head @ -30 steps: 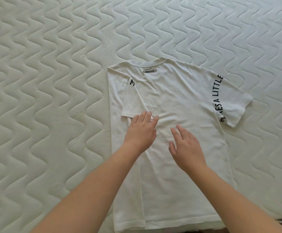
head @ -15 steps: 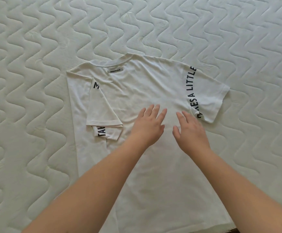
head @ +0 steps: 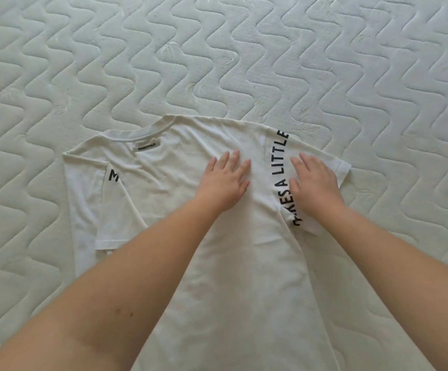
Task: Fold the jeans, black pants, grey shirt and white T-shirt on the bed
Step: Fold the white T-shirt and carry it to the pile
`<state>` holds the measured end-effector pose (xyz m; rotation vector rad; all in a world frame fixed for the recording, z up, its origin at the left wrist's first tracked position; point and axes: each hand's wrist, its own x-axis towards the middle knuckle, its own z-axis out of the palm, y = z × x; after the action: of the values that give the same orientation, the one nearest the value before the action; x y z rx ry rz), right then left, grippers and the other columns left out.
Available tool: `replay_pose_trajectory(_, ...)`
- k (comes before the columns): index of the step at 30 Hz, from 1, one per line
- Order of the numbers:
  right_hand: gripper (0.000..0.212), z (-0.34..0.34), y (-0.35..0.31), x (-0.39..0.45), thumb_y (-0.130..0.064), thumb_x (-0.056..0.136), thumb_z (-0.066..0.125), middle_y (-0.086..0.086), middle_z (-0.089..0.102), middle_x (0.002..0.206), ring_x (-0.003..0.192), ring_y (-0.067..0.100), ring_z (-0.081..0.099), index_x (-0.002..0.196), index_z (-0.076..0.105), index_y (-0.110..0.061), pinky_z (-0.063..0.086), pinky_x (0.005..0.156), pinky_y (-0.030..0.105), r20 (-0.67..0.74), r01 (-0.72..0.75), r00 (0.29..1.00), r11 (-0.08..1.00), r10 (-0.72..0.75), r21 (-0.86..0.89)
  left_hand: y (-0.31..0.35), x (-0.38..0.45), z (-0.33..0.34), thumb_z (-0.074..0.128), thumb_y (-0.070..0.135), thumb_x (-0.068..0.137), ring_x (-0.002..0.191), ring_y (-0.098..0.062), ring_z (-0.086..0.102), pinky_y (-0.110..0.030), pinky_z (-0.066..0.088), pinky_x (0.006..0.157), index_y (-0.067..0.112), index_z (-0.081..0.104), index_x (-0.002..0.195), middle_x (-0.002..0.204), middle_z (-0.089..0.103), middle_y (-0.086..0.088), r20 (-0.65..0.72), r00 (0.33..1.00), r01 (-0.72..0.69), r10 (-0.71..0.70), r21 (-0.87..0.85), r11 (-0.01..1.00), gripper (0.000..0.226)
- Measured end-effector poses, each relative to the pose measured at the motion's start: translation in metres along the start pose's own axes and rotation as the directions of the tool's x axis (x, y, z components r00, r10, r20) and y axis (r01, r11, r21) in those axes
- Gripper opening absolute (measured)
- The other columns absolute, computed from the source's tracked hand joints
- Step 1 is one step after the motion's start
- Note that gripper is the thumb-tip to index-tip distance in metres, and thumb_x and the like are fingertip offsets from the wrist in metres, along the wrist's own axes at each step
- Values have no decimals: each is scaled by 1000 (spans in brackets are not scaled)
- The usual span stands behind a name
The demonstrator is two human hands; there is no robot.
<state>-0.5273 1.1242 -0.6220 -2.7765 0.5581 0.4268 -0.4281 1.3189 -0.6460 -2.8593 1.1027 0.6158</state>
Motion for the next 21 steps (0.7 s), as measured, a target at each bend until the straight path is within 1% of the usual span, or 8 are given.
replay_pose_trajectory(2,53,-3,7,16,-28,101,40,4,20,161,148,23,14,152,29,-18,9,118,38,-12,23,1000,1000,-23,-5,-8,21,-7,25,45,103,150,-24,7,-42,8,121,30,14,155,164,4,-5,1,999,-48,48,-18,999,55)
replay_pose_trajectory(5,53,-7,16,34,-25,100,42,2,20,161,148,21,13,151,28,-21,7,119,38,-39,21,999,1000,-22,-21,-19,51,-21,38,35,102,144,-28,26,-42,27,114,29,31,150,161,20,-5,-58,992,-119,115,-72,990,49)
replay_pose_trajectory(9,57,-12,32,48,-29,96,52,7,38,148,136,28,31,149,30,-23,16,113,39,-58,-106,993,994,104,-23,-31,86,-42,49,12,96,126,-31,47,-42,42,98,22,43,142,149,35,-6,-143,989,3,-35,-218,976,48)
replay_pose_trajectory(12,44,-20,43,54,-44,90,61,10,51,130,123,31,40,127,52,-22,27,100,39,-40,-245,969,967,243,-75,-38,111,-61,51,9,93,111,-36,55,-42,44,87,16,53,125,127,49,-11,-99,982,148,-163,-143,978,34)
replay_pose_trajectory(14,35,-26,46,56,-47,89,61,11,55,121,118,33,43,112,60,-21,30,95,40,-73,-270,962,958,264,-94,-39,125,-74,55,12,92,106,-35,58,-38,46,81,12,60,115,120,56,-12,-38,981,186,-191,-98,978,24)
replay_pose_trajectory(17,29,-34,46,53,-44,89,63,12,57,110,108,35,49,101,59,-18,37,90,42,-146,-261,953,963,267,62,-39,138,-86,60,12,89,103,-34,60,-34,45,76,11,67,106,116,61,-12,-13,986,165,-167,-68,984,18)
replay_pose_trajectory(19,25,-38,47,47,-41,87,66,10,61,101,98,32,56,93,56,-19,42,79,40,-76,-276,954,949,289,151,-41,138,-83,59,13,90,101,-32,59,-33,44,77,10,66,105,117,58,-12,-16,986,164,-168,-146,976,16)
replay_pose_trajectory(21,21,-41,49,39,-37,87,67,10,65,97,90,30,57,87,54,-21,39,69,35,25,-306,952,941,306,144,-42,130,-76,60,16,92,93,-31,57,-32,41,75,12,59,107,117,50,-10,-55,978,176,-201,-303,937,16)
